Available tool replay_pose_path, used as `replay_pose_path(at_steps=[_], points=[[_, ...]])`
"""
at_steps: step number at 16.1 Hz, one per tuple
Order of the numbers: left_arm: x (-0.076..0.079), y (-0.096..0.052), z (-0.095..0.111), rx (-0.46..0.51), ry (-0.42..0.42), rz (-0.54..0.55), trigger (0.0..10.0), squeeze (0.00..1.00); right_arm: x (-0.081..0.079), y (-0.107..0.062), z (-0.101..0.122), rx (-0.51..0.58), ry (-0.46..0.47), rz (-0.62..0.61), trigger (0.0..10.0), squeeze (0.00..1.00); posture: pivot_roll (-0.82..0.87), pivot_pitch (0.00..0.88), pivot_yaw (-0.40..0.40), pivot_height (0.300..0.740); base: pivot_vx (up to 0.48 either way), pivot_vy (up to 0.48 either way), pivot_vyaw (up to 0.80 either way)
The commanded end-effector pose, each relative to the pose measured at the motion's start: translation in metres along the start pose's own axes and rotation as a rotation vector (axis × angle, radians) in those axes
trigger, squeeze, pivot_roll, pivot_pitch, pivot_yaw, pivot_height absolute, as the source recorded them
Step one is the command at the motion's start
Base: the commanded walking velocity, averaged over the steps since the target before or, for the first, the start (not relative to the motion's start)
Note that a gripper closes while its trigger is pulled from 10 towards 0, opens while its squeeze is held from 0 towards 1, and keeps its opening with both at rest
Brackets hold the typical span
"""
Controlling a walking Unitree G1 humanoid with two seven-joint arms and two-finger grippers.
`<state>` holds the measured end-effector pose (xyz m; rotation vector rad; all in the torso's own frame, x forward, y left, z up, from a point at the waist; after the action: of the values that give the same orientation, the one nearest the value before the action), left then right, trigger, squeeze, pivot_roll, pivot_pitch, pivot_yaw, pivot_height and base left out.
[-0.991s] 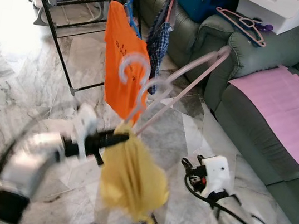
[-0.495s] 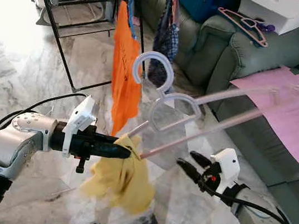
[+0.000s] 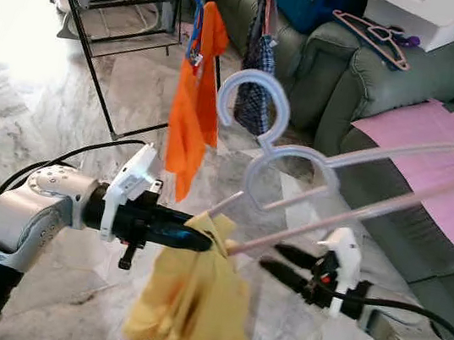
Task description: Hang hanger
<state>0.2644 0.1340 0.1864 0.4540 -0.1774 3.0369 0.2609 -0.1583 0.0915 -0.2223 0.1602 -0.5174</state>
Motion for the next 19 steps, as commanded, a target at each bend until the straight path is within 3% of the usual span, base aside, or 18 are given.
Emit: replay_pose_path(at_steps=[1, 3, 6, 7, 8, 12, 19], points=[[0.007, 0.006, 0.011, 0.012, 0.042, -0.047, 10.0, 0.0, -0.007, 0.004, -0.002, -0.013, 0.025, 0.069, 10.0, 0.0, -0.13, 0.201, -0.003, 0.74, 0.0, 0.0, 0.0], [0.014, 0.012, 0.018, 0.03, 0.053, -0.079, 10.0, 0.0, -0.018, 0.017, -0.012, -0.056, 0.034, 0.158, 10.0, 0.0, -0.13, 0.204, -0.007, 0.74, 0.0, 0.0, 0.0], [0.024, 0.018, 0.026, 0.057, 0.061, -0.121, 10.0, 0.0, -0.014, 0.034, -0.017, -0.063, 0.04, 0.154, 10.0, 0.0, -0.12, 0.206, -0.009, 0.74, 0.0, 0.0, 0.0], [0.028, 0.019, 0.029, 0.062, 0.062, -0.134, 10.0, 0.0, -0.01, 0.046, -0.018, -0.06, 0.046, 0.135, 4.5, 0.0, -0.12, 0.206, -0.008, 0.74, 0.0, 0.0, 0.0], [0.028, 0.02, 0.029, 0.063, 0.063, -0.133, 10.0, 0.0, -0.009, 0.05, -0.018, -0.06, 0.051, 0.133, 0.0, 0.0, -0.11, 0.205, -0.01, 0.74, 0.0, 0.0, 0.0], [0.034, 0.021, 0.032, 0.075, 0.059, -0.137, 10.0, 0.0, -0.015, 0.065, -0.022, -0.061, 0.046, 0.184, 0.0, 0.0, -0.1, 0.205, -0.015, 0.74, 0.0, 0.0, 0.0], [0.037, 0.023, 0.034, 0.081, 0.06, -0.132, 10.0, 0.0, -0.021, 0.067, -0.032, -0.057, 0.075, 0.206, 0.0, 0.0, -0.1, 0.208, -0.016, 0.74, 0.0, 0.0, 0.0]])
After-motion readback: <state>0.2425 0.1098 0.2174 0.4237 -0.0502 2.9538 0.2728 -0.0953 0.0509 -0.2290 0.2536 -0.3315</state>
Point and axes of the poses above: a point about 5 cm out from each wrist's last joint towards the gripper, its own y axis pointing out of the wrist towards the gripper, its own z axis along the axis of the wrist's last joint, x = y × z, the point moved 1 cm from there along y, pointing out of the wrist towards the gripper, and after that the axes turned 7 degrees about -y, right-handed, at the moved point
